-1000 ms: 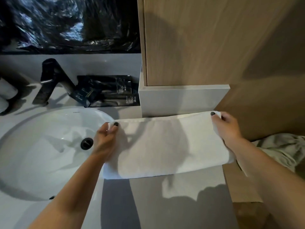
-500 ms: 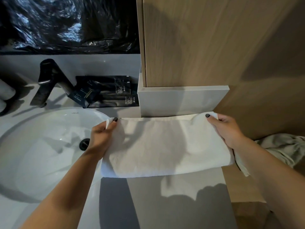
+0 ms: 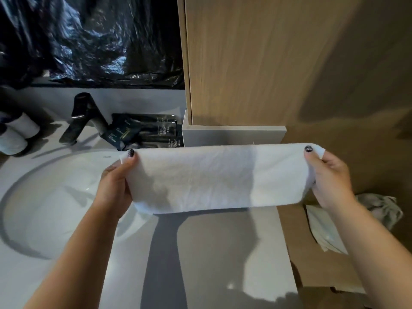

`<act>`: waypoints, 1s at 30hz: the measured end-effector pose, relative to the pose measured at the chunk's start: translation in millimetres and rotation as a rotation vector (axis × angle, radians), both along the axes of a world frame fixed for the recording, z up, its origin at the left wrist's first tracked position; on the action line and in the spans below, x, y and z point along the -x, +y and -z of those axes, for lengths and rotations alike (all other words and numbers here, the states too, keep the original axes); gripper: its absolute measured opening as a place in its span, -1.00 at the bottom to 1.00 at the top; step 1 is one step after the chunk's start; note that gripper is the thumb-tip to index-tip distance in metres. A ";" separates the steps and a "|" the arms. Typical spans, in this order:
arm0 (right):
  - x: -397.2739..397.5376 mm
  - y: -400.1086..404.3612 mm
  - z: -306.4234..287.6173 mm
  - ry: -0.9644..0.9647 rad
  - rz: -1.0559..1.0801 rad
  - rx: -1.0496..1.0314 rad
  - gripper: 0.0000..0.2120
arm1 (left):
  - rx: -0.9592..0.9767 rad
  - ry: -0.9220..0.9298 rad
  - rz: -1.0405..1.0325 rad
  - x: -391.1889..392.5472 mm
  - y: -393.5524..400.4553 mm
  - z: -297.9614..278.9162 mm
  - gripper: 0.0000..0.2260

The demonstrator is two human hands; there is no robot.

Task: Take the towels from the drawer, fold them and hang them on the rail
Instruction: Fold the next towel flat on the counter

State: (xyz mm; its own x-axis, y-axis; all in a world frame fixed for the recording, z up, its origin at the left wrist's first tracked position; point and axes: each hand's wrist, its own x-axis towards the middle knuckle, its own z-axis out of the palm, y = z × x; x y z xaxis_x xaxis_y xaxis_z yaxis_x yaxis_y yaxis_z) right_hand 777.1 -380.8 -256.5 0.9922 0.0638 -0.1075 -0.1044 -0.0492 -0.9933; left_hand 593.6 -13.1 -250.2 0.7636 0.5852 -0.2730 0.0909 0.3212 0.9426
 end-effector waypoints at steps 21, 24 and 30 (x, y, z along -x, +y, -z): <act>105.4 63.4 78.0 -0.641 -0.415 0.908 -0.54 | -1.270 0.403 0.433 52.5 -95.0 101.4 -0.50; 142.5 99.8 96.5 -0.730 -0.678 0.972 -0.53 | -1.485 0.487 0.670 46.8 -114.8 112.7 -0.42; 137.7 94.2 121.3 -0.661 -0.734 1.214 -0.41 | -1.496 0.555 0.642 45.9 -96.1 127.3 -0.39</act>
State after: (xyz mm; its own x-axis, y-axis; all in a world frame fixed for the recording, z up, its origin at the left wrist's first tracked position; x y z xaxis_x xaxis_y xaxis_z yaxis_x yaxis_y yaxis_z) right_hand 639.4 -286.6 -377.8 0.6745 0.7378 -0.0263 0.7226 -0.6670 -0.1813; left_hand 547.7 -109.2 -377.5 0.9694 0.2200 -0.1092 0.2370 -0.9547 0.1800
